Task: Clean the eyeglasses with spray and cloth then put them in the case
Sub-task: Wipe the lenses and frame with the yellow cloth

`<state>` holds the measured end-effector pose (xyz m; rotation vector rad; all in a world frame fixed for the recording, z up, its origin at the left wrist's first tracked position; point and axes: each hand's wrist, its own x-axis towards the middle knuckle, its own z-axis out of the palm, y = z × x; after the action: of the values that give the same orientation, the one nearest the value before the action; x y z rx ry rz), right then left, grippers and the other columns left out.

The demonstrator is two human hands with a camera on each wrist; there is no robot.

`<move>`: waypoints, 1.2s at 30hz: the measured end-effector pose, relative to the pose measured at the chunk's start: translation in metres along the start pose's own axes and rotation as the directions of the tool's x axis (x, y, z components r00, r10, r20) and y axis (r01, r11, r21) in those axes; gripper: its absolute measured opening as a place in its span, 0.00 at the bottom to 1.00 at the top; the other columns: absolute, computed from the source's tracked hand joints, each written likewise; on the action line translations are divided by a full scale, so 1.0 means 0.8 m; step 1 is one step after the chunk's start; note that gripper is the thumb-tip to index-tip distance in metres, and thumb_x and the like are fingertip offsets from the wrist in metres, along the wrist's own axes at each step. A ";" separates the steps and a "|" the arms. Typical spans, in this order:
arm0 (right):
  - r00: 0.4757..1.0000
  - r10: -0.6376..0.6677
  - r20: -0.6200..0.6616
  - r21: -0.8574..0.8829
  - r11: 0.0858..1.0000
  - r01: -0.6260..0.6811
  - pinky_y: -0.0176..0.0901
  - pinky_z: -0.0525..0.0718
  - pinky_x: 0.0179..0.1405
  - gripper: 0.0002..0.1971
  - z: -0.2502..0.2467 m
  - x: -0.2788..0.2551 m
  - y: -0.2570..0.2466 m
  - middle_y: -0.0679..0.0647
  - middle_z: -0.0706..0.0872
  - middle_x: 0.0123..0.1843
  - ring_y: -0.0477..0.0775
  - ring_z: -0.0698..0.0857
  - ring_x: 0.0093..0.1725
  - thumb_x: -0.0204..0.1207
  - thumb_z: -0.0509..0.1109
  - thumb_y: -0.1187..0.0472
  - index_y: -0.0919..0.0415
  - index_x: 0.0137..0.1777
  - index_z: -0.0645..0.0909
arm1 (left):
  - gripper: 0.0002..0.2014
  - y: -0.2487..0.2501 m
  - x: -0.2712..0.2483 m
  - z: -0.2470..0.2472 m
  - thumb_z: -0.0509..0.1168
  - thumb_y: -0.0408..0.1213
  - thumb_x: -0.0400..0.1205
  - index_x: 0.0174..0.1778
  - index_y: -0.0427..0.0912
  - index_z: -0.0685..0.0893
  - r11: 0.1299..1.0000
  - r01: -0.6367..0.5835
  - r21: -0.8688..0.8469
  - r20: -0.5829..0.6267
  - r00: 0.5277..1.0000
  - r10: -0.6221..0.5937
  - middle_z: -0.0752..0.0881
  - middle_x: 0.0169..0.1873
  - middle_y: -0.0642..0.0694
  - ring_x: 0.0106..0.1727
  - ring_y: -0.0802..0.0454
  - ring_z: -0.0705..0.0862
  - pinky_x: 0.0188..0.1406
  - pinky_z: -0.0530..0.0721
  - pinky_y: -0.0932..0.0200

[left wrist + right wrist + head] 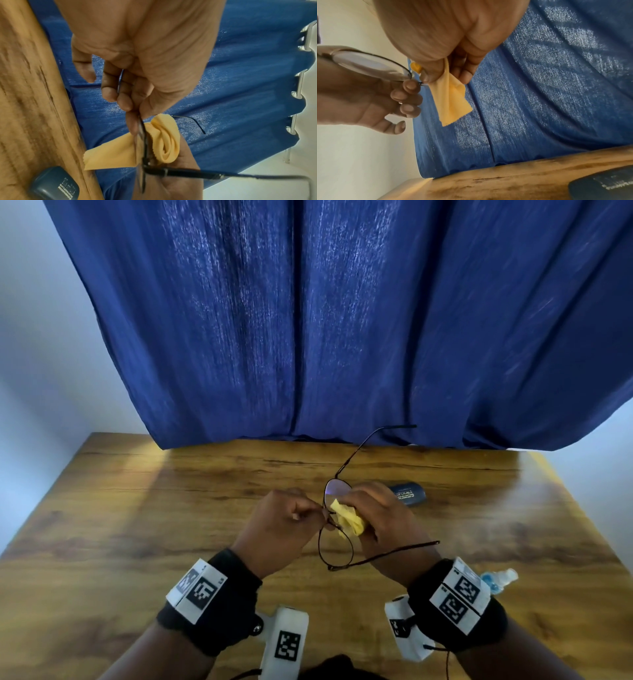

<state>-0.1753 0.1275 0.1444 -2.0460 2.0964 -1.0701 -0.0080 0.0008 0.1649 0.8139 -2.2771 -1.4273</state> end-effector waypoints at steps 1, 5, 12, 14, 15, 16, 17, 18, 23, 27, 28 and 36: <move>1.000 -0.019 0.006 0.002 1.000 0.019 0.44 0.85 0.53 0.14 -0.007 -0.001 0.004 0.45 0.82 0.57 0.50 0.82 0.58 0.77 0.65 0.62 0.52 0.62 0.81 | 0.12 0.003 0.000 0.005 0.72 0.38 0.84 0.40 0.57 0.97 1.000 0.002 -0.016 -0.015 1.000 -0.002 0.89 0.37 0.52 0.40 0.53 0.86 0.39 0.80 0.59; 0.997 -0.050 0.055 0.009 0.999 0.050 0.41 0.83 0.56 0.13 -0.024 -0.003 0.025 0.45 0.81 0.59 0.46 0.81 0.59 0.78 0.65 0.59 0.55 0.60 0.83 | 0.11 0.013 0.000 0.021 0.72 0.37 0.84 0.40 0.53 0.97 0.999 0.026 -0.037 -0.068 0.997 -0.029 0.88 0.35 0.55 0.36 0.55 0.85 0.36 0.76 0.65; 0.974 -0.226 -0.023 -0.050 0.973 0.225 0.38 0.82 0.58 0.10 -0.039 -0.004 0.048 0.47 0.87 0.58 0.48 0.84 0.58 0.78 0.73 0.64 0.57 0.58 0.89 | 0.10 0.037 0.007 0.042 0.72 0.37 0.84 0.43 0.54 0.97 0.996 0.006 0.094 -0.053 0.999 -0.001 0.88 0.39 0.56 0.42 0.62 0.85 0.39 0.76 0.74; 0.968 -0.245 -0.046 -0.054 0.969 0.242 0.43 0.84 0.52 0.10 -0.044 -0.004 0.055 0.49 0.89 0.56 0.50 0.86 0.55 0.76 0.77 0.69 0.59 0.56 0.90 | 0.09 0.040 0.009 0.047 0.73 0.37 0.84 0.43 0.54 0.97 0.997 0.007 0.071 -0.069 0.998 -0.002 0.88 0.38 0.56 0.43 0.62 0.85 0.40 0.77 0.73; 0.968 -0.247 -0.045 -0.060 0.968 0.244 0.43 0.85 0.51 0.12 -0.046 -0.002 0.057 0.49 0.89 0.55 0.50 0.86 0.54 0.75 0.79 0.70 0.59 0.56 0.90 | 0.09 0.040 0.010 0.048 0.73 0.37 0.84 0.43 0.54 0.97 0.998 0.011 0.060 -0.079 0.997 -0.006 0.87 0.38 0.56 0.42 0.62 0.85 0.40 0.77 0.73; 0.968 -0.248 -0.035 -0.065 0.967 0.245 0.41 0.84 0.50 0.13 -0.049 -0.001 0.061 0.49 0.89 0.54 0.49 0.86 0.53 0.74 0.80 0.70 0.58 0.57 0.90 | 0.09 0.040 0.011 0.050 0.73 0.37 0.84 0.42 0.54 0.97 0.998 0.017 0.059 -0.088 0.996 -0.012 0.87 0.38 0.56 0.42 0.62 0.85 0.40 0.77 0.74; 0.969 -0.246 -0.016 -0.068 0.967 0.244 0.38 0.84 0.49 0.13 -0.052 0.000 0.064 0.48 0.89 0.53 0.48 0.86 0.51 0.73 0.81 0.69 0.57 0.57 0.90 | 0.09 0.040 0.012 0.051 0.73 0.38 0.84 0.43 0.54 0.97 0.997 0.022 0.069 -0.094 0.995 -0.015 0.87 0.38 0.56 0.42 0.63 0.85 0.40 0.77 0.74; 0.975 -0.221 0.008 -0.065 0.973 0.221 0.36 0.83 0.47 0.14 -0.055 0.001 0.068 0.48 0.89 0.53 0.48 0.86 0.50 0.73 0.81 0.68 0.56 0.57 0.90 | 0.09 0.040 0.013 0.051 0.72 0.38 0.85 0.43 0.53 0.97 0.996 0.027 0.082 -0.100 0.995 -0.019 0.87 0.38 0.56 0.41 0.64 0.84 0.39 0.76 0.75; 0.981 0.190 -0.026 -0.025 0.981 -0.191 0.21 0.74 0.40 0.13 -0.077 0.014 0.087 0.45 0.89 0.50 0.34 0.82 0.41 0.77 0.75 0.70 0.55 0.58 0.89 | 0.10 0.023 0.016 0.041 0.72 0.38 0.85 0.40 0.50 0.97 0.994 0.095 0.047 -0.144 0.986 -0.087 0.86 0.33 0.60 0.35 0.67 0.82 0.35 0.74 0.73; 0.976 0.214 0.040 0.117 0.969 -0.217 0.29 0.81 0.36 0.09 -0.084 0.031 0.055 0.40 0.87 0.43 0.38 0.86 0.42 0.81 0.74 0.62 0.48 0.57 0.83 | 0.11 0.018 0.021 0.036 0.71 0.39 0.85 0.40 0.43 0.95 0.994 0.101 0.049 -0.128 0.987 -0.094 0.89 0.39 0.48 0.37 0.56 0.83 0.41 0.80 0.57; 0.975 0.218 0.050 0.131 0.966 -0.223 0.29 0.85 0.38 0.11 -0.082 0.035 0.043 0.38 0.88 0.45 0.36 0.87 0.43 0.81 0.75 0.59 0.46 0.60 0.82 | 0.11 0.018 0.022 0.034 0.71 0.40 0.85 0.40 0.47 0.96 0.994 0.096 0.043 -0.118 0.989 -0.090 0.89 0.39 0.48 0.37 0.57 0.83 0.40 0.79 0.60; 0.995 0.041 0.093 -0.096 0.995 -0.032 0.38 0.76 0.45 0.06 -0.021 0.048 0.008 0.43 0.80 0.48 0.42 0.75 0.49 0.81 0.74 0.54 0.54 0.52 0.88 | 0.10 -0.004 0.018 -0.001 0.71 0.39 0.85 0.42 0.53 0.97 1.000 0.025 0.002 -0.067 0.997 -0.025 0.85 0.37 0.53 0.36 0.64 0.81 0.36 0.74 0.70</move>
<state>-0.1944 0.0999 0.1711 -2.0462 2.1681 -0.8670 -0.0181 -0.0098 0.1617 0.8805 -2.2274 -1.3865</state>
